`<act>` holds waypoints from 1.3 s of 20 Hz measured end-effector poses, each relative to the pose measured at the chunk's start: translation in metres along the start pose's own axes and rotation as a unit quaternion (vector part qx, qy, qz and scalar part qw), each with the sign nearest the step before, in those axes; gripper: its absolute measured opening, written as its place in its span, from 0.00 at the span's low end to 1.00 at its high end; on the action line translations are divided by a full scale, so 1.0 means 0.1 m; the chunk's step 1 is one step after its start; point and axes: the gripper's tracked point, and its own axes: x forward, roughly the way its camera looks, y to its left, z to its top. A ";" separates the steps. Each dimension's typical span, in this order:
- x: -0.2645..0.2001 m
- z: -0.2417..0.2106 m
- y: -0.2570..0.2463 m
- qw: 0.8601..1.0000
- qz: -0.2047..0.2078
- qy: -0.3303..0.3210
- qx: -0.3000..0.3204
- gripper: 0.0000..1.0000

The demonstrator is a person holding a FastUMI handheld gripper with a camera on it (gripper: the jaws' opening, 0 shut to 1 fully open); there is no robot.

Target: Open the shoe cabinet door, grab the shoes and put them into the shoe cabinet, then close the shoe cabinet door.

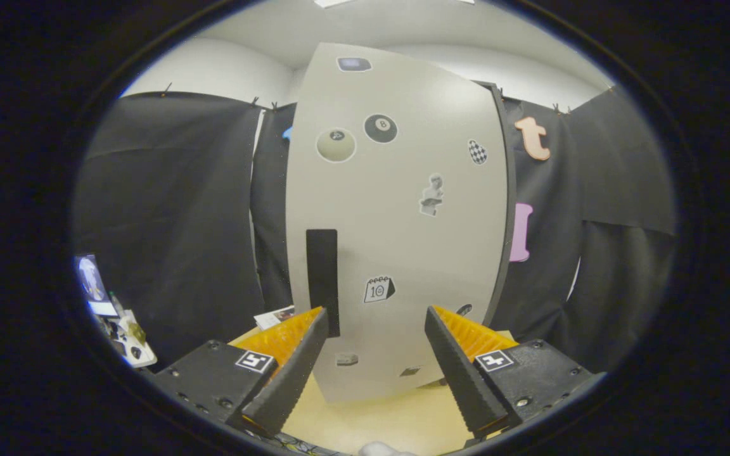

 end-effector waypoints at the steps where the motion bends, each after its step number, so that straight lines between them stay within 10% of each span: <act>1: -0.04 0.00 0.01 1.000 -0.001 -0.001 0.003 1.00; 26: -1.99 -0.24 -0.76 0.979 -0.200 -0.001 0.035 1.00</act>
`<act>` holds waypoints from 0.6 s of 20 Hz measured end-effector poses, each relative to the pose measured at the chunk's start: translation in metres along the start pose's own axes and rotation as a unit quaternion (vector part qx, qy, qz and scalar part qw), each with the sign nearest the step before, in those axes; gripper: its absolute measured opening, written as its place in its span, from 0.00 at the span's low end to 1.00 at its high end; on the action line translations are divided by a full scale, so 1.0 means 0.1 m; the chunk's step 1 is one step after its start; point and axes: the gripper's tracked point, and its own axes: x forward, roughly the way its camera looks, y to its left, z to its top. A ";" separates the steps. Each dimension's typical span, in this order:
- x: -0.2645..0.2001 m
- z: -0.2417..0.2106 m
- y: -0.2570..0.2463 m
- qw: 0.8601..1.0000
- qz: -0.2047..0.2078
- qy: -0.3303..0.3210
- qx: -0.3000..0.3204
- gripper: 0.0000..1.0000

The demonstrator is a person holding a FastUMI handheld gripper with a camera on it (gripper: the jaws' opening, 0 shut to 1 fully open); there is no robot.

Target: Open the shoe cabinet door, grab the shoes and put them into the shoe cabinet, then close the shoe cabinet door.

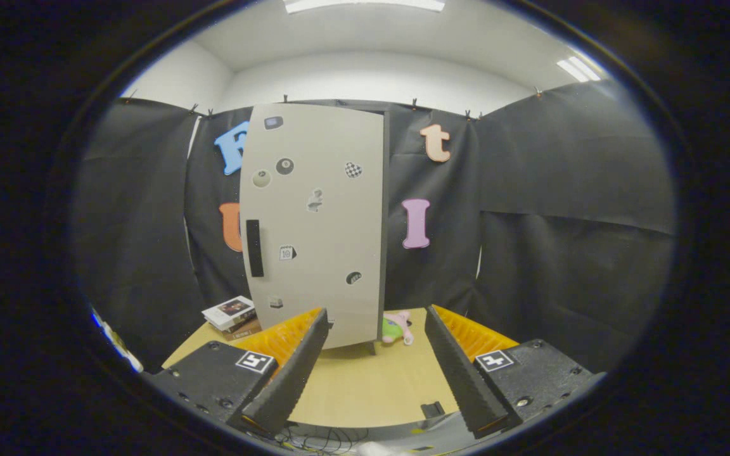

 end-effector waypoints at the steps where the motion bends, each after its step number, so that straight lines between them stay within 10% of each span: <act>1: -0.01 -0.02 -0.02 1.000 -0.003 0.001 0.000 1.00; 12: 0.03 -0.08 0.04 1.000 0.007 0.015 -0.010 1.00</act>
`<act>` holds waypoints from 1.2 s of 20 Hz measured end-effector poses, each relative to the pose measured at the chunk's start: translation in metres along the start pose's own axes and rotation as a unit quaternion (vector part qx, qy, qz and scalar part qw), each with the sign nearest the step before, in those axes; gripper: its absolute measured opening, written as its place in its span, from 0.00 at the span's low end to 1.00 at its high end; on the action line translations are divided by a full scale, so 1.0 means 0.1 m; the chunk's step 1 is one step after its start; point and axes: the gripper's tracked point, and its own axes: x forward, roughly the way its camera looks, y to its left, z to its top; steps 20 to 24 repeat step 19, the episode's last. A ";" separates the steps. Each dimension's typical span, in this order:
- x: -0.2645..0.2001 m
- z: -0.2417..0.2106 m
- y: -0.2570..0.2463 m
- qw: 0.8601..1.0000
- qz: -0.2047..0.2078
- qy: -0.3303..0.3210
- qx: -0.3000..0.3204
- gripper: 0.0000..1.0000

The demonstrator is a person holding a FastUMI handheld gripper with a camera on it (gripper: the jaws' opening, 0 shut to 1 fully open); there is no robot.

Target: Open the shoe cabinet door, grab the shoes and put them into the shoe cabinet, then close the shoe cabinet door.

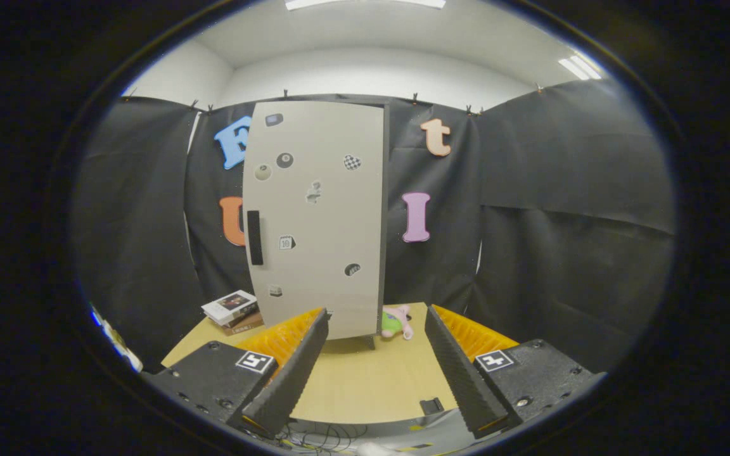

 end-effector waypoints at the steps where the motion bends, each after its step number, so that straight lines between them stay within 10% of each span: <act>1: 0.00 0.00 0.00 1.000 -0.001 0.000 -0.005 1.00; 24: 0.04 0.16 -0.05 1.000 0.003 -0.016 0.004 1.00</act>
